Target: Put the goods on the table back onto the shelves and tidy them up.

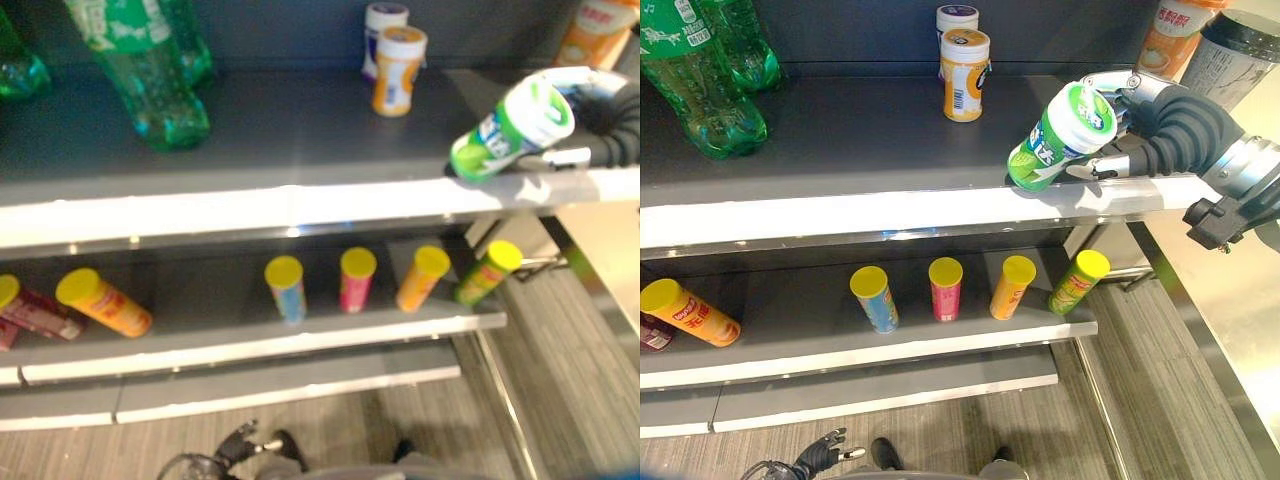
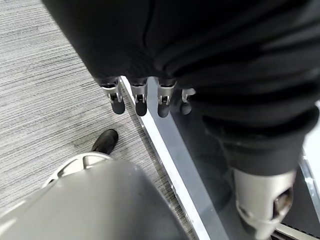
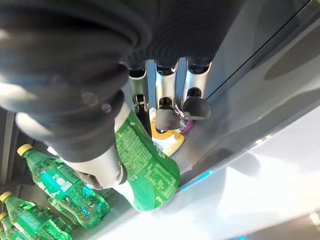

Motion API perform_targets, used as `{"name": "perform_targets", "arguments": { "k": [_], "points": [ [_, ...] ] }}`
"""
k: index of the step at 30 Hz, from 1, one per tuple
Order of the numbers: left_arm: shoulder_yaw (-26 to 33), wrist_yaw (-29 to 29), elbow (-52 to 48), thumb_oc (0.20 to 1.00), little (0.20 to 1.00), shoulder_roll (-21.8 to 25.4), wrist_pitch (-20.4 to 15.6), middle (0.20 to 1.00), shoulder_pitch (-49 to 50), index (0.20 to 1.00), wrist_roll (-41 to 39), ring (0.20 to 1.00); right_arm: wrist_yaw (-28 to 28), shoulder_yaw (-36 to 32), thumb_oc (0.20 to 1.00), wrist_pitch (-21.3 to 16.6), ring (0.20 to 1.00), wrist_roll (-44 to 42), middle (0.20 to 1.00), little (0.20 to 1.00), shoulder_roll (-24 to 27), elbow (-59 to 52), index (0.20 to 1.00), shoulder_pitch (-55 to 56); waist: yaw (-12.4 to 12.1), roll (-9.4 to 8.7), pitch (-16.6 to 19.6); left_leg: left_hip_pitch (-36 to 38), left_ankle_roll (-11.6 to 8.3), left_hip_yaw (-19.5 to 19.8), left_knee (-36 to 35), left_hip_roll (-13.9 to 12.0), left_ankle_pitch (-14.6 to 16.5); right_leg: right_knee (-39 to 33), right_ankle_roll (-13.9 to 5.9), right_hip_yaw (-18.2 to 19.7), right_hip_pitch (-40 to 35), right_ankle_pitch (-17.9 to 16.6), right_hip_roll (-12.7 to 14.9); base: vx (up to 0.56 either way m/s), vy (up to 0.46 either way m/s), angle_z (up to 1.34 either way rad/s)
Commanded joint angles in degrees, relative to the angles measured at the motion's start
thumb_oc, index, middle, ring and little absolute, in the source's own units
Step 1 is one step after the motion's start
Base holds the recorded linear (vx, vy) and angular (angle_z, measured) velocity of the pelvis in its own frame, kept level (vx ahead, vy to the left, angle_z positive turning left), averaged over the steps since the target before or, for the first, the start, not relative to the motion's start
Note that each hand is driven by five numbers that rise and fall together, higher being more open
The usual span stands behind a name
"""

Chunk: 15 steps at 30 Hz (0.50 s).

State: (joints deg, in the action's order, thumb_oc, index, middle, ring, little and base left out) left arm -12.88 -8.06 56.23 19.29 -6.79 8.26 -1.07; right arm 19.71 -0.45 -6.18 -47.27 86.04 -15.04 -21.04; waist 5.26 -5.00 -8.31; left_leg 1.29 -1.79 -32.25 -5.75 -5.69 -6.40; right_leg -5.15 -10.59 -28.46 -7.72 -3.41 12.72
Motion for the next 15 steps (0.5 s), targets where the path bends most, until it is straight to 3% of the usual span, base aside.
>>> {"name": "perform_targets", "arguments": {
  "k": [1,15],
  "points": [
    [0.62,0.05,0.57,1.000,1.000,1.28,-0.55,1.000,-3.67,1.000,0.70,1.000,-1.76,-0.25,0.200,-0.90,0.200,1.48,0.200,0.200,1.48,2.41,0.200,-1.84,-2.59,-1.16,-0.02,6.65,-8.66,0.63,0.95,-4.63,6.02,1.30,-1.95,0.70,2.08,0.04,2.30,0.02,0.000,0.04],
    [0.77,0.68,0.99,1.000,1.000,1.52,0.12,1.000,-4.89,1.000,-0.04,1.000,-3.44,0.60,0.200,-0.33,0.200,3.68,0.200,0.200,0.61,3.27,0.200,-3.29,-2.78,-1.44,-0.08,7.05,-8.55,0.56,1.02,-4.61,6.17,1.81,-1.74,0.22,1.69,0.30,2.28,0.00,0.000,0.00]
  ]
}}
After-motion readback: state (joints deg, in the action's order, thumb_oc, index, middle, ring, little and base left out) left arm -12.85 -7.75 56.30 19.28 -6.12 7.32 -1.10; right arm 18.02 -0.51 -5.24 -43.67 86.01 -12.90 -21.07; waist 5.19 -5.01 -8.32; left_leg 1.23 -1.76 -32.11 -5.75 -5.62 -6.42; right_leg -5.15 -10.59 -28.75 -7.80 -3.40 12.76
